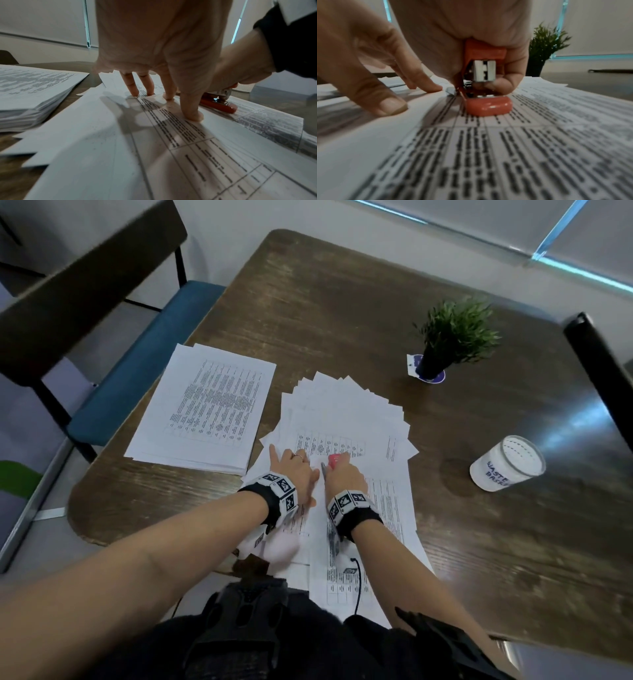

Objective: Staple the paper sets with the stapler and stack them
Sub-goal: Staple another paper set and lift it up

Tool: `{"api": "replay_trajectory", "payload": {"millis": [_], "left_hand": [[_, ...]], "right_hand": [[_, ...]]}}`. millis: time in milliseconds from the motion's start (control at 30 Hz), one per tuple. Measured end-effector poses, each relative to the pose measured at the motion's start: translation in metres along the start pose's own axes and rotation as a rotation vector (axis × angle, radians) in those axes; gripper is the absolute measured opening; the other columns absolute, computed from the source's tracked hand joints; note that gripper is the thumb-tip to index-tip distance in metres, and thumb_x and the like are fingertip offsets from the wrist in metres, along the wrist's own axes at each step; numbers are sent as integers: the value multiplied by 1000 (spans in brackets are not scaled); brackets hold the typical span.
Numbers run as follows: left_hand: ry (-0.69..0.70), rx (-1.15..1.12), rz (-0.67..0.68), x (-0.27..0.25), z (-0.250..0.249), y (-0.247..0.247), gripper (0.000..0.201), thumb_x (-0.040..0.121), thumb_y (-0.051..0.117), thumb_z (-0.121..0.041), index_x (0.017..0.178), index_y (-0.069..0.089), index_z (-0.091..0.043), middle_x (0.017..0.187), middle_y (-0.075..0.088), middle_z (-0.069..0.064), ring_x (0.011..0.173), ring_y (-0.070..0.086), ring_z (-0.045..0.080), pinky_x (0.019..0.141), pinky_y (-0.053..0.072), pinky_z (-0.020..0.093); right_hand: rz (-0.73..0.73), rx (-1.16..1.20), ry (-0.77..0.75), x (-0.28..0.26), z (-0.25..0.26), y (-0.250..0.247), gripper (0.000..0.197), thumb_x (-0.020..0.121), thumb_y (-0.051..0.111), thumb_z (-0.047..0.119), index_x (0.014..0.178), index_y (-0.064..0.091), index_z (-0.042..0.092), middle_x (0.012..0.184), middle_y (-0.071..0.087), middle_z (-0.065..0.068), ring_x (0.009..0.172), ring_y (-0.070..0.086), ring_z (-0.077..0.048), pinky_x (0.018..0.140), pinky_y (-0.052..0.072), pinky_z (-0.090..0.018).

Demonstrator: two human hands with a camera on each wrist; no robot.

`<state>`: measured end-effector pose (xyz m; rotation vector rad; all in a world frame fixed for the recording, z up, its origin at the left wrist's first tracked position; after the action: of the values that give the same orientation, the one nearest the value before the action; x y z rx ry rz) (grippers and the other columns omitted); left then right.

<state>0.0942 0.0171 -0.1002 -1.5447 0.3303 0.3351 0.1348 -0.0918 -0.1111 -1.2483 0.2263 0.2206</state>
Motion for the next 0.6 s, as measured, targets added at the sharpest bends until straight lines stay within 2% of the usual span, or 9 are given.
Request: {"api": "replay_trajectory", "payload": {"millis": [267,433,600], "left_hand": [[0,-43,12,0,3,4,62,72,64,-68,123,55,-34,143,36,1,131,32,30,109,6,69],[-17,-25,17,0,2,1,65,72,64,-69,125,55,-31,140,38,3,131,32,30,111,6,67],[-19,-36,-5,4,5,3,64,69,66,-70,120,58,-32,138,40,2,129,35,29,110,8,68]], "right_hand": [[-18,-14,15,-1,1,-1,37,102,39,39,122,41,8,108,65,-15,98,63,-34,71,40,-35],[-6,25,28,3,4,-4,37,102,39,37,123,40,6,110,65,-16,100,62,-35,73,42,-36],[8,68,61,19,6,-12,40,101,41,42,122,40,9,112,64,-15,103,61,-34,76,43,-37]]}}
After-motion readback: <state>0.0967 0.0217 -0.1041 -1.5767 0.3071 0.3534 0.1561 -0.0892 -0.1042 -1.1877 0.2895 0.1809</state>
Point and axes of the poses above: each hand's wrist, its own x-axis towards the middle knuckle, its own y-axis out of the palm, z = x × y, the point moved 7 cm from there along x, towards the middle knuckle
